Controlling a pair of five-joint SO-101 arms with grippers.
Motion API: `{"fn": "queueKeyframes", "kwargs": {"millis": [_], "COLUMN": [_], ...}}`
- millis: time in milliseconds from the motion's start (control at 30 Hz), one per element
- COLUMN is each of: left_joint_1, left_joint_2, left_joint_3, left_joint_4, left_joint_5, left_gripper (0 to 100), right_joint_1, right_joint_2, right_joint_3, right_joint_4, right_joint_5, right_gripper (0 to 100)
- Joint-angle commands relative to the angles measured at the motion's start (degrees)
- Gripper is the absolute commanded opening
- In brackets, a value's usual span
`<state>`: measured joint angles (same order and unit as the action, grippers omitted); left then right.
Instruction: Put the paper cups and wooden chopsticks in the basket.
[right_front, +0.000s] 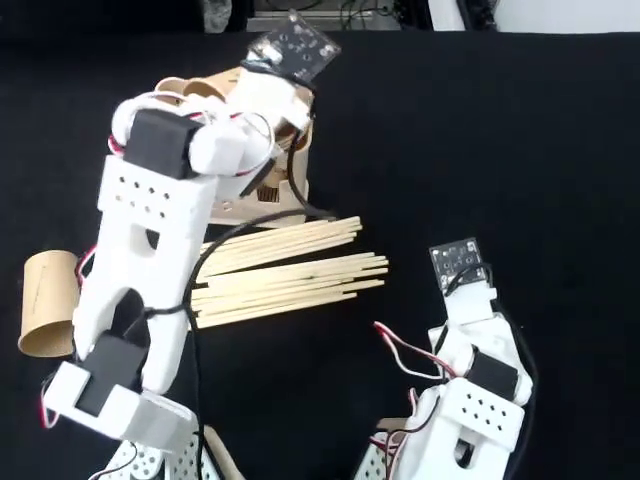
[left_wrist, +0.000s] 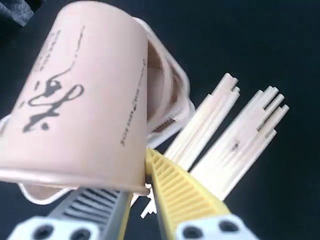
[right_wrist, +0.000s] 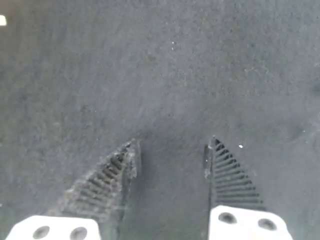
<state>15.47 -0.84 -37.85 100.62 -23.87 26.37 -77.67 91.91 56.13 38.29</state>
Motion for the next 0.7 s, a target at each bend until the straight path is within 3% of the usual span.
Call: {"fn": "queueKeyframes", "kwargs": {"millis": [0, 500, 600, 667], "left_joint_1": [-1.1, -1.0, -0.6, 0.0], "left_joint_2": [-0.7, -6.5, -8.4, -11.9], "left_joint_3": [-6.0, -5.1, -11.6, -17.5], "left_joint_4": [0.3, 0.2, 0.2, 0.2], "left_joint_5": [0.1, 3.1, 9.1, 13.9], "left_gripper": [5, 11, 15, 17], "right_joint_1": [-0.8, -0.7, 1.1, 1.5], "right_joint_2": [-0.8, -0.8, -0.9, -0.9], "right_joint_3": [-0.3, -0.2, -1.9, -5.6], "right_joint_4": [-1.1, -1.1, -1.7, -1.6], "right_joint_5": [-0.6, -0.5, -0.9, -4.9], "right_gripper": [22.2, 22.2, 22.0, 17.1]}}
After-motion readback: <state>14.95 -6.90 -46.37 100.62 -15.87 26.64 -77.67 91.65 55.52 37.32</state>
